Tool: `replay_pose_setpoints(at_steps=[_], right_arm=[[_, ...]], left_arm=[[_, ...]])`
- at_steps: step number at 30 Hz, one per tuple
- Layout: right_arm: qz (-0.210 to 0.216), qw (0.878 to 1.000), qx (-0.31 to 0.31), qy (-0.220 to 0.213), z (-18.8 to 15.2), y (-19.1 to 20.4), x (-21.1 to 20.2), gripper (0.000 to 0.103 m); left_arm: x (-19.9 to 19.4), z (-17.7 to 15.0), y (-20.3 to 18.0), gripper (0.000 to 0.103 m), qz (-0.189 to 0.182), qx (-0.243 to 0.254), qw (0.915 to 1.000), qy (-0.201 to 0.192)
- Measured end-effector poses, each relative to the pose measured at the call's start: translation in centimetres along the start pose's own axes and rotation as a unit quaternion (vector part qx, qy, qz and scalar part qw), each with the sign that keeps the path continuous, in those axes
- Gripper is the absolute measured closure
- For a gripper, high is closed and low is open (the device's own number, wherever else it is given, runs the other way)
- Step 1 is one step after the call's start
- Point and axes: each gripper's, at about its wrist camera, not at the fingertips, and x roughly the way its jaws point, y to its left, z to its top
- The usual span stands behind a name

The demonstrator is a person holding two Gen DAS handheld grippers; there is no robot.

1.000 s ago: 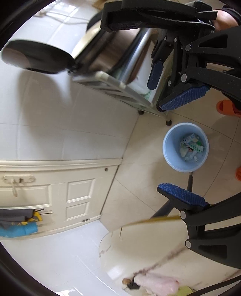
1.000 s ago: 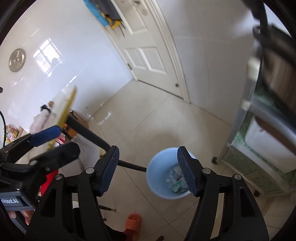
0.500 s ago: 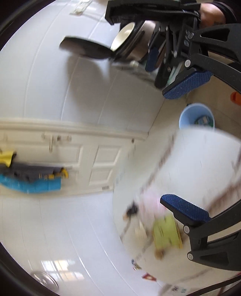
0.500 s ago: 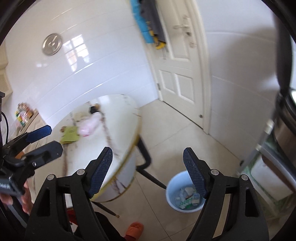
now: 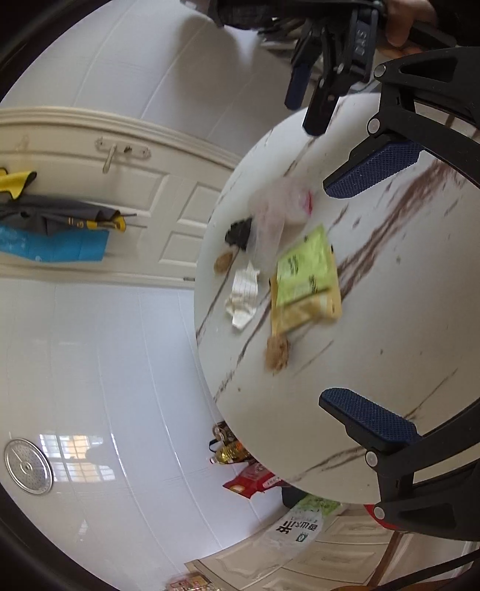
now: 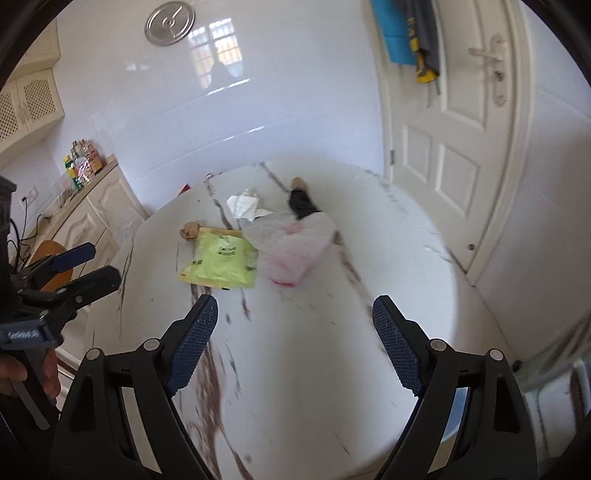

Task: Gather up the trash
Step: 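Grasp the pink plastic bag with the right gripper while the left grasps the green packet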

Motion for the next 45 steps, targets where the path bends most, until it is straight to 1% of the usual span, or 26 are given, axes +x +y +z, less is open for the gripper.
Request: replay_pose_setpoints(at_steps=[2, 5, 9, 11, 13, 14, 15, 16, 19, 21, 25, 30, 32, 33, 34, 36, 38, 40, 41, 43, 44, 45], right_arm=[[0.004, 1.0, 0.004, 0.018, 0.8, 0.1, 2.6, 0.018], [-0.007, 0.999, 0.013, 0.037, 2.2, 0.2, 6.4, 0.018], [-0.013, 0.998, 0.029, 0.05, 3.3, -0.2, 9.4, 0.018], [-0.026, 0.998, 0.025, 0.057, 3.6, -0.5, 10.5, 0.018], [-0.031, 0.998, 0.017, 0.061, 3.9, -0.6, 11.3, 0.019], [-0.03, 0.998, 0.016, 0.06, 4.0, -0.7, 11.5, 0.022], [-0.021, 0.998, 0.014, 0.064, 3.9, -0.9, 11.9, 0.032], [-0.01, 0.998, 0.009, 0.068, 3.9, -0.9, 12.2, 0.038], [0.002, 0.998, -0.006, 0.059, 3.6, -1.0, 11.9, 0.042], [0.011, 0.999, -0.002, 0.045, 3.2, -1.6, 10.9, 0.044], [0.019, 1.0, 0.012, 0.02, 2.1, -3.5, 8.0, 0.044], [0.034, 0.999, 0.032, 0.006, 0.9, -5.7, 5.4, 0.044], [0.044, 0.998, 0.041, 0.004, 0.4, -6.4, 4.8, 0.044], [0.049, 0.998, 0.045, 0.002, 0.3, -6.7, 4.5, 0.043], [0.056, 0.997, 0.049, 0.0, 0.0, -6.9, 4.2, 0.043], [0.064, 0.997, 0.052, -0.003, -0.3, -7.2, 3.7, 0.043], [0.067, 0.996, 0.053, -0.006, -0.6, -7.4, 3.2, 0.043], [0.07, 0.996, 0.055, -0.009, -0.7, -7.6, 2.8, 0.043], [0.071, 0.996, 0.055, -0.009, -1.0, -7.6, 2.7, 0.043], [0.073, 0.996, 0.058, -0.011, -1.2, -7.7, 2.4, 0.043], [0.073, 0.996, 0.059, -0.011, -1.4, -7.8, 2.2, 0.043], [0.074, 0.995, 0.059, -0.01, -1.5, -7.8, 2.1, 0.043]], left_arm=[[0.3, 0.4, 1.4, 0.001, 0.003, -0.006, 0.9999, 0.008], [1.6, 1.6, 2.9, 0.001, 0.008, -0.014, 0.9997, 0.019], [4.0, 3.1, 4.5, 0.001, 0.018, -0.022, 0.9991, 0.031], [5.0, 3.7, 4.4, 0.001, 0.014, -0.019, 0.9991, 0.036], [6.7, 4.2, 4.1, 0.001, 0.012, -0.014, 0.9988, 0.045], [7.5, 4.5, 3.7, 0.001, 0.012, -0.008, 0.9987, 0.048], [8.3, 4.7, 3.4, 0.001, 0.01, -0.002, 0.9986, 0.052], [9.2, 5.0, 2.9, 0.001, 0.007, 0.004, 0.9984, 0.056], [11.2, 5.5, 1.3, 0.001, 0.009, 0.017, 0.9976, 0.067], [12.6, 6.0, 0.2, 0.001, 0.022, 0.033, 0.9967, 0.071], [15.2, 6.3, -2.2, 0.001, 0.031, 0.068, 0.9938, 0.083], [18.3, 6.4, -4.8, 0.001, 0.065, 0.107, 0.9878, 0.092], [19.4, 6.2, -5.4, 0.007, 0.072, 0.116, 0.9859, 0.097], [20.0, 6.1, -5.6, 0.014, 0.07, 0.117, 0.985, 0.106], [20.4, 5.9, -5.8, 0.016, 0.068, 0.119, 0.984, 0.114], [20.7, 5.7, -5.9, 0.017, 0.072, 0.12, 0.9839, 0.111], [20.8, 5.8, -5.7, 0.024, 0.073, 0.113, 0.9847, 0.111], [20.6, 5.8, -5.3, 0.045, 0.078, 0.108, 0.9856, 0.105], [20.5, 5.8, -5.1, 0.047, 0.077, 0.104, 0.9861, 0.104], [19.8, 5.9, -4.5, 0.067, 0.073, 0.089, 0.9884, 0.099], [19.1, 5.8, -4.1, 0.071, 0.067, 0.081, 0.9897, 0.097], [18.8, 5.9, -3.8, 0.082, 0.057, 0.074, 0.991, 0.096]])
